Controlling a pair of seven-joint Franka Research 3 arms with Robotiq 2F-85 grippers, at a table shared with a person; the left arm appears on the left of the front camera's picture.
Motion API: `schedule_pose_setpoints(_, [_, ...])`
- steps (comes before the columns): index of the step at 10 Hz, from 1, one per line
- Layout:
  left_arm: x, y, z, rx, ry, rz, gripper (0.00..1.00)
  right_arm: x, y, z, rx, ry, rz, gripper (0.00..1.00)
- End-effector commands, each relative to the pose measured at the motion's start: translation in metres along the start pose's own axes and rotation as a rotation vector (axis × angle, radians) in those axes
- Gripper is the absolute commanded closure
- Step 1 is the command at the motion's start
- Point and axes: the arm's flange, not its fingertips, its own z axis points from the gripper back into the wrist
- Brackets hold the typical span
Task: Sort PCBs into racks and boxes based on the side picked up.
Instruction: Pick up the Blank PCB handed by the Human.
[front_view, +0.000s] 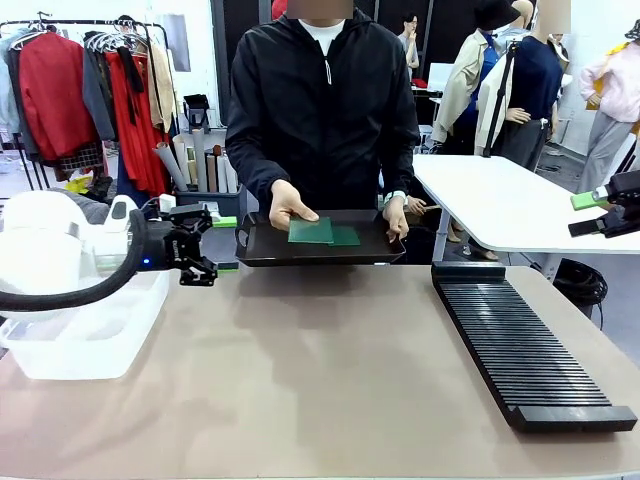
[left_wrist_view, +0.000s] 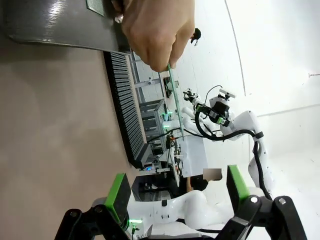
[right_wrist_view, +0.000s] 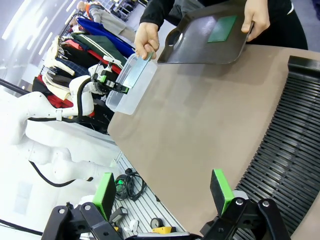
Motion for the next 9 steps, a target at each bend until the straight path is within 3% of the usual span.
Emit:
schedule_pose_setpoints(1, [0.009, 0.0, -0.019, -0.022, -0.012, -0.001, 0.0, 0.0, 0.002, 0.001, -0.002, 0.001, -0.003, 0.0])
schedule_pose_setpoints(9, [0.01, 0.0, -0.099, -0.051, 0.081, -0.005, 0.0, 0.0, 0.002, 0.001, -0.002, 0.001, -0.003, 0.0])
